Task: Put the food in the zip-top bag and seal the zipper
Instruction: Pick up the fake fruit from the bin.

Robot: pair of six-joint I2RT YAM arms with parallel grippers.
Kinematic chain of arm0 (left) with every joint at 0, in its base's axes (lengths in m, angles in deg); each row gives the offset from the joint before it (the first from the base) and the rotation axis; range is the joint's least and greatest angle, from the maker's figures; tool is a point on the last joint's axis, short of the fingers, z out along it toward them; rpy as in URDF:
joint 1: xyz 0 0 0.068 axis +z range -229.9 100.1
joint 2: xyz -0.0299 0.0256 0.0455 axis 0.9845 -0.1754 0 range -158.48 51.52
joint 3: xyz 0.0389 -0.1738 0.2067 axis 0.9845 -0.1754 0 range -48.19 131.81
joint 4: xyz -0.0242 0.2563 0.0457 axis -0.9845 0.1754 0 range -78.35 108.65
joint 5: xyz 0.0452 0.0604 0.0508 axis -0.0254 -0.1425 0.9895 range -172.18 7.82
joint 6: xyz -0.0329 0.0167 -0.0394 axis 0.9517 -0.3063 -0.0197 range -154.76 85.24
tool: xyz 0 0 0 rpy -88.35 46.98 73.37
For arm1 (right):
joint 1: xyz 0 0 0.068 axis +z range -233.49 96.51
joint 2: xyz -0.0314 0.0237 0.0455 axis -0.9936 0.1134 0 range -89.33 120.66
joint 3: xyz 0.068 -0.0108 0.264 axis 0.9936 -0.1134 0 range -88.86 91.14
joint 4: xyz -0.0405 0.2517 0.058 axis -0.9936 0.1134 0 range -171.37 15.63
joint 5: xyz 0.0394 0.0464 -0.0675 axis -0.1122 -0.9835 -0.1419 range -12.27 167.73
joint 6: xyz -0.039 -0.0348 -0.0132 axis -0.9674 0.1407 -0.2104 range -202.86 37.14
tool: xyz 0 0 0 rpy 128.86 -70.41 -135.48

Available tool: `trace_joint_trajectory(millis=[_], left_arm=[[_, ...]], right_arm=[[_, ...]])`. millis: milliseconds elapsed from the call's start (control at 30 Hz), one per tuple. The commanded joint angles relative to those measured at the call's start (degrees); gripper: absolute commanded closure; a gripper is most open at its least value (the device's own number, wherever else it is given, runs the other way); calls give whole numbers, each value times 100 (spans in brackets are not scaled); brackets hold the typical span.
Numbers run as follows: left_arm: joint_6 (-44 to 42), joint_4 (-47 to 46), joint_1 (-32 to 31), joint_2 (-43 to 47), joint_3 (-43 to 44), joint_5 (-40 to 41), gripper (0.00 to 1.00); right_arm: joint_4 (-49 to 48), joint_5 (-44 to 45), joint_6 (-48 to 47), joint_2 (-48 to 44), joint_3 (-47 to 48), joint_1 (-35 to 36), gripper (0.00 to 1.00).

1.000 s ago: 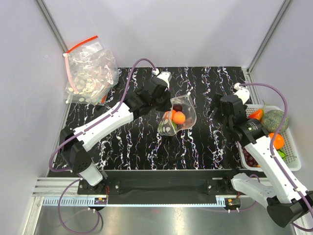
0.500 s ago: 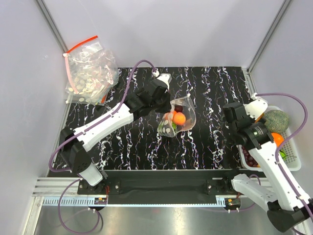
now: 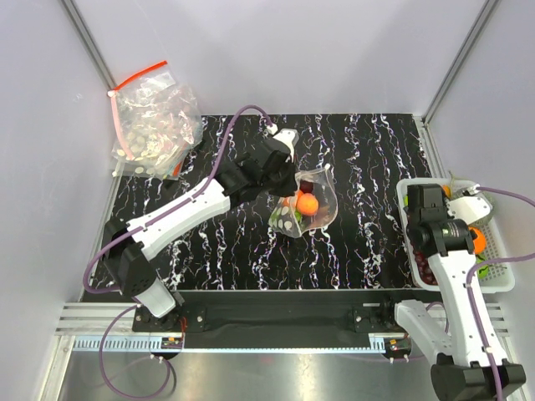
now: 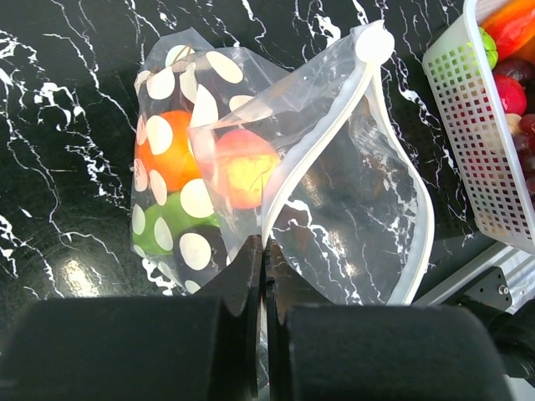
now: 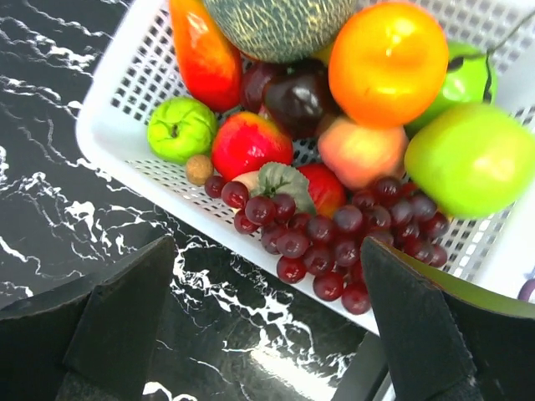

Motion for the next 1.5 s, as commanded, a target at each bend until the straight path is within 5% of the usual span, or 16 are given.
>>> trace_joint_trajectory(millis=[0,200,533,1067,1133,1167,1300,1467], left_arm=[[-31,-181,-40,229,12,-84,100],[-31,-181,-76,177,3,-84,100],[-84,-23,-190,176,38,100,100],[-128,179,-286,-52,276,267,100],[-119,179,-286,-78,285,276,100],[-119,179,-286,-87,293,285,100],[-119,188,-295,-149,337,294,100],[-137,196,-313,-158,355,338,100]], right_arm=[[527,92,1123,419,35,-32,0],[1531,251,2566,1045,193,-32,0],[557,-259,2420,562,-413,-58,0],[-32,-338,2314,1433,-835,-735,0],[-50,-338,2314,1397,-861,-770,7],[-67,-356,2323,1327,-879,-770,30],[170,-242,2595,1178,-862,-779,57],[590,144,2481,1098,-537,-779,60]])
